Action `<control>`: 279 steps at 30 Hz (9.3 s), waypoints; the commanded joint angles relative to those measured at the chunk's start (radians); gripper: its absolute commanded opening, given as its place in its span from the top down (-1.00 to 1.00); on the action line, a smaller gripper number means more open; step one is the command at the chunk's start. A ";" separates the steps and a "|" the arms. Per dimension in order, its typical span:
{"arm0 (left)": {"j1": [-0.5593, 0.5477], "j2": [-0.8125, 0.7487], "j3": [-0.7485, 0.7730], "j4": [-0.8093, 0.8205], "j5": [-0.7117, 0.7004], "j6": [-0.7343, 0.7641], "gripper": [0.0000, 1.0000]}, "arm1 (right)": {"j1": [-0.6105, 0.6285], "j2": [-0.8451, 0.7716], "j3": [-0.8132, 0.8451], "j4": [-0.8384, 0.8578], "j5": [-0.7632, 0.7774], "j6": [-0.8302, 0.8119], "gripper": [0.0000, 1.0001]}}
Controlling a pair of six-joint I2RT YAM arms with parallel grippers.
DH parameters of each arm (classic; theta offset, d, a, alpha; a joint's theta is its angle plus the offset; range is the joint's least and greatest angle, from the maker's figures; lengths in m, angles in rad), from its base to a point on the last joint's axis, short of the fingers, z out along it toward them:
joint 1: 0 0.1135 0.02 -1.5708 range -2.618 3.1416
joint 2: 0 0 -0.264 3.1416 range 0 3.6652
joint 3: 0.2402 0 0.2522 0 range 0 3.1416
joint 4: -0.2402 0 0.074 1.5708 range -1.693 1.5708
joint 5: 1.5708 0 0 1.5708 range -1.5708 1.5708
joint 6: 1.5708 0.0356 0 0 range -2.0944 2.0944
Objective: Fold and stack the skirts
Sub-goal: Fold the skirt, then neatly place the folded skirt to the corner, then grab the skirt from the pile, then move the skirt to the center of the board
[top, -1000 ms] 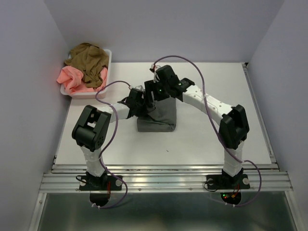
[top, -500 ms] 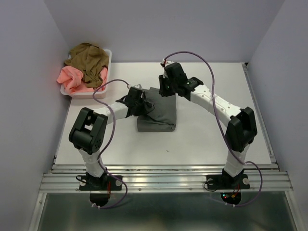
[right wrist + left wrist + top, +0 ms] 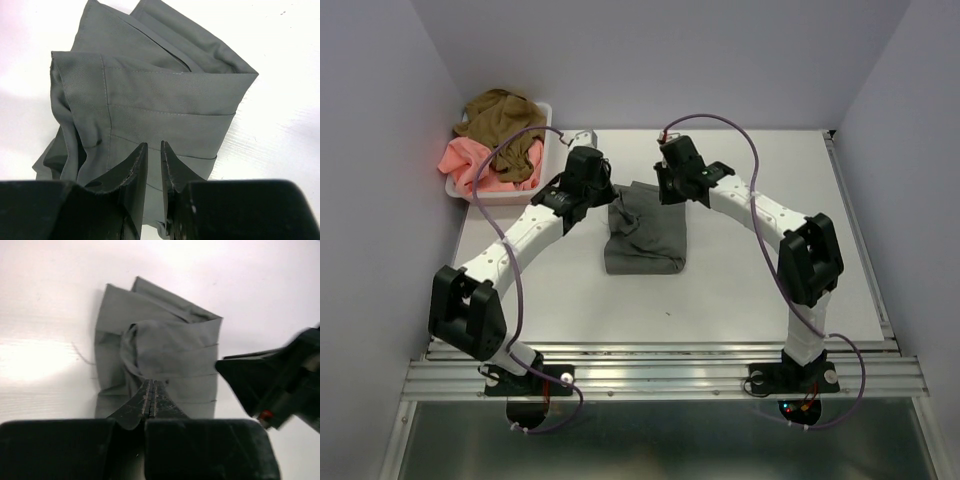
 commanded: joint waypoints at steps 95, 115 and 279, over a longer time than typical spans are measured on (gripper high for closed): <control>-0.052 0.494 0.142 0.192 0.112 0.209 1.00 | -0.165 0.064 -0.348 0.344 0.037 0.170 0.48; -0.052 0.151 0.115 0.123 0.013 0.160 0.72 | -0.151 -0.231 -0.351 0.306 -0.214 0.060 -0.99; 0.709 0.057 1.024 0.337 0.584 0.005 1.00 | -0.456 -0.758 -0.817 0.303 0.047 0.065 -1.00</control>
